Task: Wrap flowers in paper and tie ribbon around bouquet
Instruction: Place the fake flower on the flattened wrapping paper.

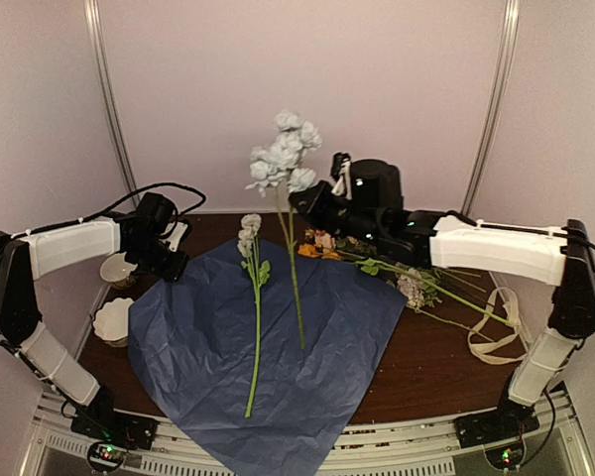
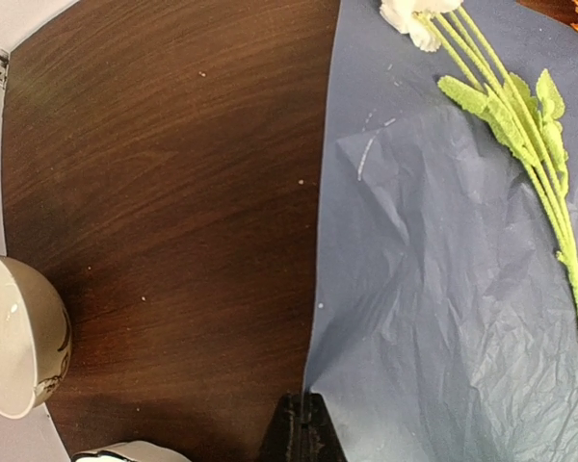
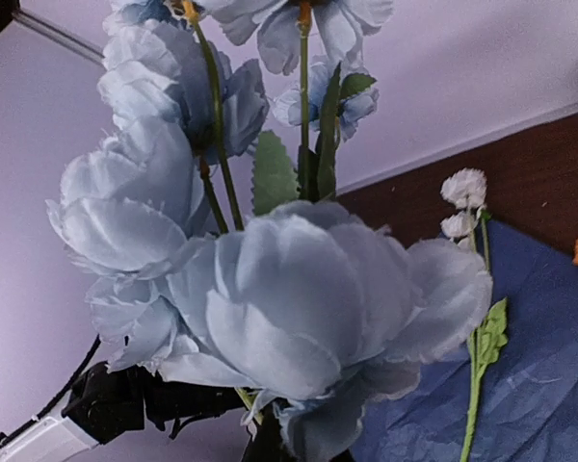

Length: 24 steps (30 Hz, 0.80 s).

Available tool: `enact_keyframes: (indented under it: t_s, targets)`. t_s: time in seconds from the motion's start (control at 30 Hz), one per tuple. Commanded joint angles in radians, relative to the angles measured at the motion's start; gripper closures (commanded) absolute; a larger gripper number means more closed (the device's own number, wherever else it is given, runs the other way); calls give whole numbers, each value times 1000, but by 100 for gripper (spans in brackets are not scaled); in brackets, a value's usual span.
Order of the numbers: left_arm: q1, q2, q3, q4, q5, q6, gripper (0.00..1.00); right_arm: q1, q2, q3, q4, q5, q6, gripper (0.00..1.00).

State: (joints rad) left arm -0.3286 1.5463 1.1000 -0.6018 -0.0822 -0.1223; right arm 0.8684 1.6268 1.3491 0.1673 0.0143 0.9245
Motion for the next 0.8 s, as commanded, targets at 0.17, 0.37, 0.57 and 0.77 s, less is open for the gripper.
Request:
enact_keyframes:
  t_s: [0.17, 0.37, 0.57, 0.77]
  targets:
    - [-10, 11, -7, 42, 36, -21, 100, 149, 394, 356, -86, -63, 169, 100]
    - [-12, 13, -7, 43, 36, -22, 100, 147, 505, 446, -172, 23, 167, 94]
    - [-13, 15, -9, 40, 36, -21, 100, 117, 550, 584, -304, 60, 75, 59]
    - [-12, 13, -7, 36, 29, -19, 100, 30, 399, 570, -498, -10, -483, 56]
